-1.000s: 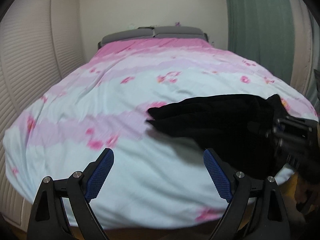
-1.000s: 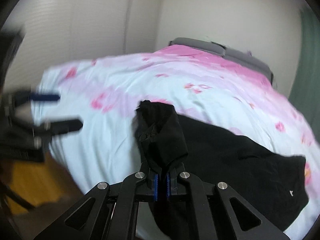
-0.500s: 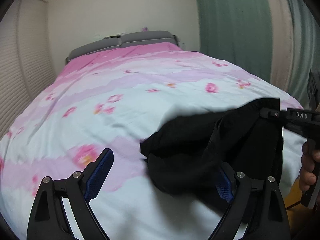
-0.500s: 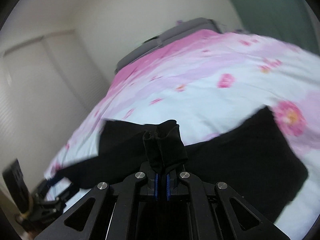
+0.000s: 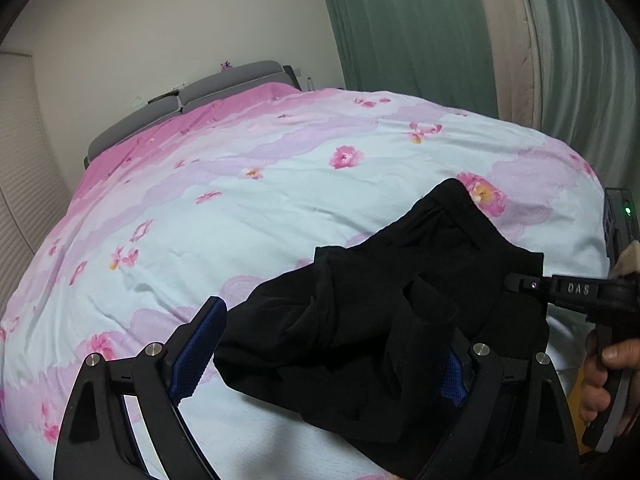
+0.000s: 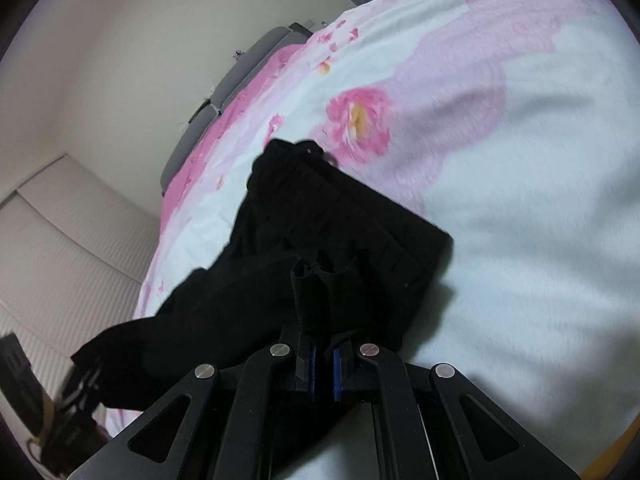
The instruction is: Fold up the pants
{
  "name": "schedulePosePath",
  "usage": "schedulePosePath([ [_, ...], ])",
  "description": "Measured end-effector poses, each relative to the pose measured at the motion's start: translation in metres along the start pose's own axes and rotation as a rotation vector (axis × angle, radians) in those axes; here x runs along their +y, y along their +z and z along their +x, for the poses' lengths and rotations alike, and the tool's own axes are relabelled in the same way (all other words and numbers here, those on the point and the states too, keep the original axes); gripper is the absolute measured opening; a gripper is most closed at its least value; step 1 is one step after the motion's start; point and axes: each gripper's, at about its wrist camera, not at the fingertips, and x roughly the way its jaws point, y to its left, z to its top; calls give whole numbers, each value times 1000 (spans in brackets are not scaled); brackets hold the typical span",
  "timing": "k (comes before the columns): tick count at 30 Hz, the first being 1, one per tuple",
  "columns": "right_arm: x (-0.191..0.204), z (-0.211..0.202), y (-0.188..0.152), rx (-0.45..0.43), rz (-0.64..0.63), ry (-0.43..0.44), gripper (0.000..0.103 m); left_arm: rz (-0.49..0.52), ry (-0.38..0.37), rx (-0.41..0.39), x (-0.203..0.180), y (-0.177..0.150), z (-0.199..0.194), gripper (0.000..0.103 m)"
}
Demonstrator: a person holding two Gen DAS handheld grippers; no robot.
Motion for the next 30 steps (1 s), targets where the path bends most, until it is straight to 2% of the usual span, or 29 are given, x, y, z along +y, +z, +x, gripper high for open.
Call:
schedulePosePath([
  [4, 10, -5, -1, -22, -90, -58, 5, -14, 13, -3, 6, 2, -7, 93],
  [6, 15, -9, -2, -30, -130, -82, 9, -17, 22, -12, 9, 2, -13, 93],
  [9, 30, -14, -2, -16, -227, -132, 22, -31, 37, -24, 20, -1, -28, 93],
  [10, 35, -19, -3, -22, -259, -149, 32, -40, 40, -25, 24, -3, -33, 93],
  [11, 42, -27, -6, -39, -300, -179, 46, -48, 40, -26, 28, -5, -36, 93],
  [12, 49, -36, -8, -72, -345, -215, 55, -57, 42, -26, 31, -7, -41, 93],
  [13, 59, -49, -11, -132, -402, -266, 71, -66, 45, -26, 36, -11, -46, 93],
  [14, 65, -61, -15, -168, -439, -298, 81, -73, 49, -27, 40, -14, -50, 93],
  [15, 69, -70, -16, -192, -466, -312, 82, -80, 54, -29, 44, -18, -56, 93],
  [18, 93, -93, -14, -221, -561, -278, 82, -116, 66, -30, 60, -35, -74, 93],
  [21, 130, -98, -17, -179, -735, -195, 82, -149, 76, -19, 74, -53, -86, 95],
  [25, 187, -79, -41, -19, -1069, -80, 82, -196, 103, 11, 95, -79, -94, 95],
  [27, 204, -65, -58, 65, -1215, -52, 82, -215, 104, 27, 101, -89, -93, 95],
  [30, 212, -50, -84, 169, -1361, -53, 82, -229, 109, 53, 108, -106, -91, 95],
])
